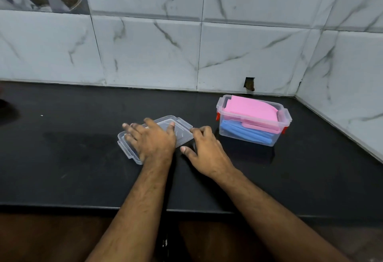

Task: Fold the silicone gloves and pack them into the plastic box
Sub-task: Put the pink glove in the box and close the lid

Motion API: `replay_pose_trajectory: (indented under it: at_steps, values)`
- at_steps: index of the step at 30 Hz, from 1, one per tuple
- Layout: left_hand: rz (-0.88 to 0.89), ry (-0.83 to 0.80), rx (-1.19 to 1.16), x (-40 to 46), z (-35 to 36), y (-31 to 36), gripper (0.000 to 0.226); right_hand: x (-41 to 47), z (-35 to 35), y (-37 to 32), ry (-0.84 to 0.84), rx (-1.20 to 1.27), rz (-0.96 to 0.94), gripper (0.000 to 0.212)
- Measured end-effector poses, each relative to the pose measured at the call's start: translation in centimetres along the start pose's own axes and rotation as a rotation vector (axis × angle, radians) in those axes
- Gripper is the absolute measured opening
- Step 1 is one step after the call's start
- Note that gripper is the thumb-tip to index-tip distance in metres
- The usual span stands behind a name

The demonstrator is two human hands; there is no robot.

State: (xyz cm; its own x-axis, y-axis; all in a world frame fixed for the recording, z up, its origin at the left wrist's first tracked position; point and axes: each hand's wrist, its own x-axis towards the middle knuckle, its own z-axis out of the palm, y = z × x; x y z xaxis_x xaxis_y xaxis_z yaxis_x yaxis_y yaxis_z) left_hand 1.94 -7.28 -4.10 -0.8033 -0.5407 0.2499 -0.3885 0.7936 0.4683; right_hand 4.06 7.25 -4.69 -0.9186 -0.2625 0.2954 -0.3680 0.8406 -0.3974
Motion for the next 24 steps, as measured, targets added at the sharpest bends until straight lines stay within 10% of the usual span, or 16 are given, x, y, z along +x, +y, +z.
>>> replay_pose_trajectory:
  at_steps: [9, 24]
  values:
    - [0.017, -0.066, 0.141, 3.0, 0.5, -2.2, 0.120, 1.5, -0.5, 1.5, -0.023, 0.130, 0.104, 0.044]
    - [0.170, 0.194, -0.034, 3.7, 1.4, 0.1, 0.081, 5.7, 1.4, 0.5, 0.032, 0.545, 0.351, 0.017]
